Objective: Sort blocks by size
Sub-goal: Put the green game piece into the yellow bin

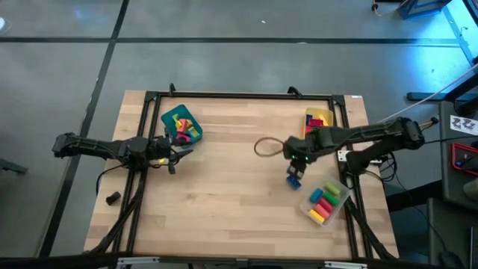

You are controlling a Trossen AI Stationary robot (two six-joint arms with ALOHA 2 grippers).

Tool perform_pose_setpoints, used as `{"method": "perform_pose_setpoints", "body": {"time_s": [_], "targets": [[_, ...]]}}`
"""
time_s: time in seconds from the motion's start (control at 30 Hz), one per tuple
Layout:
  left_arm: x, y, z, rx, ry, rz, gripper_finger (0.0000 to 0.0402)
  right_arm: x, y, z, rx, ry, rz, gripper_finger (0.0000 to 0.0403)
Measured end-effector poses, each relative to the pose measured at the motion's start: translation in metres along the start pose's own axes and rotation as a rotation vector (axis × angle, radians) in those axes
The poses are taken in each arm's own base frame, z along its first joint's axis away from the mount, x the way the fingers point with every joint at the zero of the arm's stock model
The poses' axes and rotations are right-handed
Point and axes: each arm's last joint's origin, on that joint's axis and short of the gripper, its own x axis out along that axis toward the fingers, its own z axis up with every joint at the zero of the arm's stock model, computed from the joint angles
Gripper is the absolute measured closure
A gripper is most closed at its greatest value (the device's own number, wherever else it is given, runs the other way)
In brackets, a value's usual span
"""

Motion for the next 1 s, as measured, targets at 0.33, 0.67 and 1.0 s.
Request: {"method": "perform_pose_setpoints", "body": {"time_s": [0.33,0.67,1.0], "targets": [[0.0,0.0,-0.002,0.015,0.018,-0.001,0.0271,0.048,-0.054,0.005,0.304,0.101,-0.115,0.0205],[0.0,0.0,-0.002,0.04,0.019,-0.001,0.0271,0.08,-0.07,-0.003,0.439,0.085,-0.119,0.0205],[0.0,0.0,-0.002,0.04,0.02,0.0,0.0271,0.102,-0.074,-0.015,0.484,0.064,-0.121,0.0205]]}}
